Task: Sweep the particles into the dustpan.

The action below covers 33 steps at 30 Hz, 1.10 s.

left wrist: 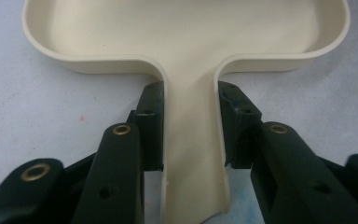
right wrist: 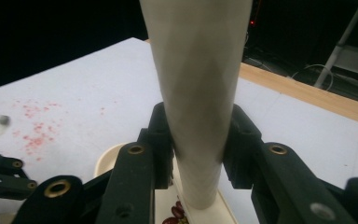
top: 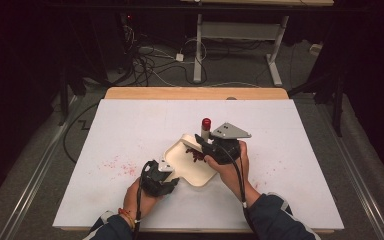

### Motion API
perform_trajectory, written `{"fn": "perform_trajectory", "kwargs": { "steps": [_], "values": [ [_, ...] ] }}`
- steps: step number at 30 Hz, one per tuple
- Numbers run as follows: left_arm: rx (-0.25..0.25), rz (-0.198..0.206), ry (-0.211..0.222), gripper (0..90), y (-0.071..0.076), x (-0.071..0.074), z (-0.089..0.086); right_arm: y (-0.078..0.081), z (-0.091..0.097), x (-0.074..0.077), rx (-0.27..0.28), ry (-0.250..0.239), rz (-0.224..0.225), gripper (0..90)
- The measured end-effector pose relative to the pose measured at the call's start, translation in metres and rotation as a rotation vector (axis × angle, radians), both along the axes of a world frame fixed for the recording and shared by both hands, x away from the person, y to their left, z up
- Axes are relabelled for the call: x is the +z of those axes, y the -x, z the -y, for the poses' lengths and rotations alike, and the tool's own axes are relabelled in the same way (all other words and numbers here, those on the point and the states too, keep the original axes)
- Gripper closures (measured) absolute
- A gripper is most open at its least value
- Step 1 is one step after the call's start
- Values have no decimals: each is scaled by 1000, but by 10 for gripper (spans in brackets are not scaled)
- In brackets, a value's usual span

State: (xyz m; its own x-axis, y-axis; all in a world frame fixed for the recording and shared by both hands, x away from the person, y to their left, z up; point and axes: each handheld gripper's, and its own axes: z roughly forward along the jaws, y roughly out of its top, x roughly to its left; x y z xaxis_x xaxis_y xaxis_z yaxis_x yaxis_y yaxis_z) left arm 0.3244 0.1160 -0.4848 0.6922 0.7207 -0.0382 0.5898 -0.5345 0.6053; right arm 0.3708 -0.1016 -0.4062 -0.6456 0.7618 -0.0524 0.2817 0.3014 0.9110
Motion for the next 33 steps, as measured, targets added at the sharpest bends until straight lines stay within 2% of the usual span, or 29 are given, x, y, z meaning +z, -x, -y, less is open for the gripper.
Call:
{"fn": "perform_trajectory", "kwargs": {
  "steps": [5,9,19,33],
  "values": [
    [9,4,10,634,-1,0,0,9,-4,1,24,0,3,690],
    [7,8,2,634,-1,0,1,14,-7,0,40,15,10,689],
    [-2,8,2,635,-1,1,0,26,-11,2,74,-5,-4,692],
    [-27,1,2,634,-2,2,-6,31,-4,12,116,-30,-38,702]
  ]
}}
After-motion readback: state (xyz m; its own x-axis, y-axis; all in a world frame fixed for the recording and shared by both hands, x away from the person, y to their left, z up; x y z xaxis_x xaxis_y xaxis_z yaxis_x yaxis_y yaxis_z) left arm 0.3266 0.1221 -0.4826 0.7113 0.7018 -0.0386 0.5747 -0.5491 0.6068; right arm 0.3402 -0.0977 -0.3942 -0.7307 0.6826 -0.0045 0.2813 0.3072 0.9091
